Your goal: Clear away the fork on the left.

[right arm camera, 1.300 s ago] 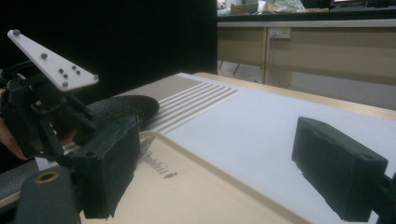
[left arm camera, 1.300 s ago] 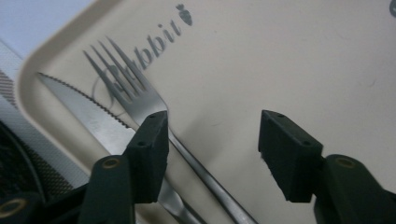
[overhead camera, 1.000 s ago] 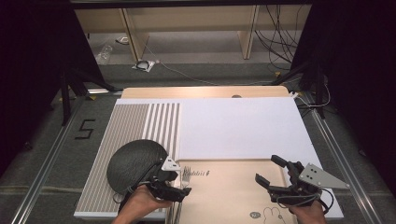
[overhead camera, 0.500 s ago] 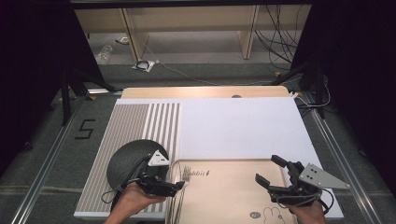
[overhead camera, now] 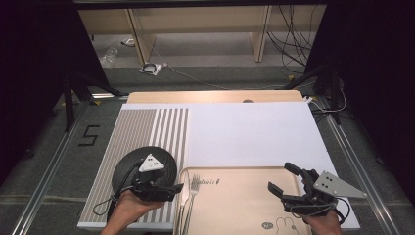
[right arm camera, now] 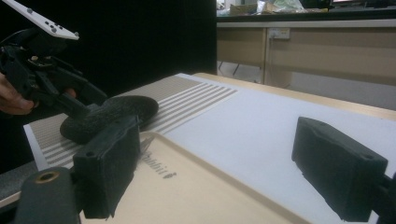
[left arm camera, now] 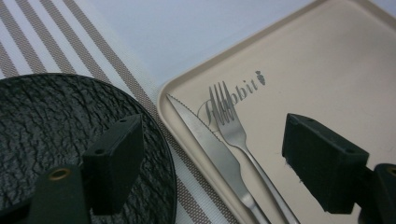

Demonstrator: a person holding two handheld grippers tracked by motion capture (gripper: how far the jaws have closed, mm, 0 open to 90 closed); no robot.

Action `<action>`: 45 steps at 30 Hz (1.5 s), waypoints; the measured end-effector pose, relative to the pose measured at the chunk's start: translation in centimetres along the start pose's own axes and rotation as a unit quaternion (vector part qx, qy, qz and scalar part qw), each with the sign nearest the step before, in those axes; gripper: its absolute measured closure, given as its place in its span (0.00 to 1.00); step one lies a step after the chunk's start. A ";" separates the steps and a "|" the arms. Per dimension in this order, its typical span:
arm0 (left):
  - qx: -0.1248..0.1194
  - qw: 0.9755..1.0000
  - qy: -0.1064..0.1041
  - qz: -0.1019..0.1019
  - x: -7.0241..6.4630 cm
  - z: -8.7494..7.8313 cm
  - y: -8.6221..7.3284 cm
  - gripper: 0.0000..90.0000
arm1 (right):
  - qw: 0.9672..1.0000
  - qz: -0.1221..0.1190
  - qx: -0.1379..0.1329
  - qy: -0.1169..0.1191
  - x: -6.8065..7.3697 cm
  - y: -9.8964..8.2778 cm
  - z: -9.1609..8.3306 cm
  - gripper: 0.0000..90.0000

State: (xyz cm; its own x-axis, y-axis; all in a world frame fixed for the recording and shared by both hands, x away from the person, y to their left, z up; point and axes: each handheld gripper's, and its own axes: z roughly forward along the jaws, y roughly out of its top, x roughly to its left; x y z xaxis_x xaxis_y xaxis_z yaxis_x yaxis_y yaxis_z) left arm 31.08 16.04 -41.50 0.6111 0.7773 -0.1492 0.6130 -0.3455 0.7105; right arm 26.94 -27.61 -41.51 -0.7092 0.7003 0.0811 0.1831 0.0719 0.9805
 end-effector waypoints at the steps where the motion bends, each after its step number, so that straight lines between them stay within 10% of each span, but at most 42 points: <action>1: -0.002 1.000 0.001 -0.003 0.1 -0.1 0.0 0.23 | 1.000 -0.001 0.001 0.000 0.0 0.0 0.0 0.18; 24: -0.055 0.995 0.037 -0.075 2.3 -2.3 -1.7 0.22 | 1.000 0.001 0.002 -0.002 -0.1 0.0 -0.1 0.18; 45: -0.094 0.978 0.056 -0.180 4.8 -4.3 -3.7 0.20 | 1.000 0.000 -0.002 0.001 0.0 0.0 0.0 0.18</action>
State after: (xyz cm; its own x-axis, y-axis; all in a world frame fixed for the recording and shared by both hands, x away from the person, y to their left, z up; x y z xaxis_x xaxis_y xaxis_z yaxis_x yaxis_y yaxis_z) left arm 29.58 23.26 -41.87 0.3076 0.8867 -0.3450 0.6699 0.0557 0.7404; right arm 26.97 -27.62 -41.51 -0.7109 0.6985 0.0821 0.1808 0.0687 0.9811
